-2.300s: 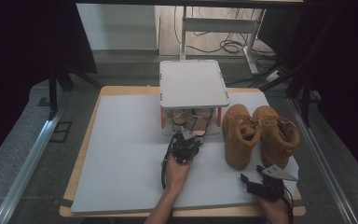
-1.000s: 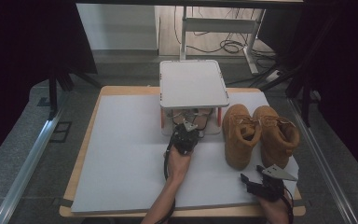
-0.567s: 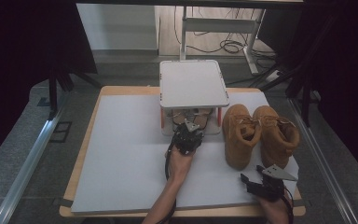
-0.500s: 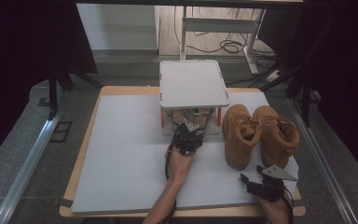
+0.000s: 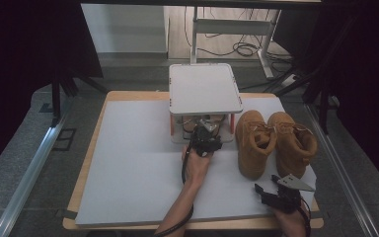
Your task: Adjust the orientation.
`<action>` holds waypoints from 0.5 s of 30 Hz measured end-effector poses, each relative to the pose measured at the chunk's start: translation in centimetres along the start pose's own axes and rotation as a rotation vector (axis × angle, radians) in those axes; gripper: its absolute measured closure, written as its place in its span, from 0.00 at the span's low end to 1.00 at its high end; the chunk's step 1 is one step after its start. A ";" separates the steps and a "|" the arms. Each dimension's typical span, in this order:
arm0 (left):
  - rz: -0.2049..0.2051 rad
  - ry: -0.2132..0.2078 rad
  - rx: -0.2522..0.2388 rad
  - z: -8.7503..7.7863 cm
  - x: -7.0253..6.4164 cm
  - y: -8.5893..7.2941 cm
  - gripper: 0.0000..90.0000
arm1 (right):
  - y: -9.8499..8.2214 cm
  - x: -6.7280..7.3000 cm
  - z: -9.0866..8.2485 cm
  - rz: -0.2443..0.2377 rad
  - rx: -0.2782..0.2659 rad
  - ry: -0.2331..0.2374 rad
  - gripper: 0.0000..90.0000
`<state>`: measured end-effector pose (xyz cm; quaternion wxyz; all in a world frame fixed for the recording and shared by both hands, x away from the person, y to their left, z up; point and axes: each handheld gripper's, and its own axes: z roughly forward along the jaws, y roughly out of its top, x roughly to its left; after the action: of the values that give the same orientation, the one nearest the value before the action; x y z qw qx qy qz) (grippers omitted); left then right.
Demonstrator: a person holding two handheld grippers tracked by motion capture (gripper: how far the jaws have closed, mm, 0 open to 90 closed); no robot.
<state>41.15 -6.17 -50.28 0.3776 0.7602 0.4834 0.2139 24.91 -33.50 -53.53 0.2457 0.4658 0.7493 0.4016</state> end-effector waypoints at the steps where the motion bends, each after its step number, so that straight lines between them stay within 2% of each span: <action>1: -0.002 0.010 0.002 0.2 0.0 0.1 0.41 | 0.0 0.0 0.0 0.000 0.000 0.000 0.24; 3: -0.004 0.021 0.007 0.3 -0.1 0.2 0.44 | 0.0 0.0 0.0 0.000 0.000 0.002 0.24; 7: -0.012 0.023 -0.007 0.3 -0.1 0.0 0.45 | 0.0 0.0 0.0 0.000 0.000 0.002 0.24; 15: -0.027 0.036 0.000 0.1 0.1 0.0 0.46 | 0.0 0.0 0.0 0.001 -0.001 0.001 0.24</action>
<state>41.27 -6.14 -50.40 0.3718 0.7497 0.5002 0.2225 24.91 -33.51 -53.53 0.2455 0.4658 0.7491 0.4021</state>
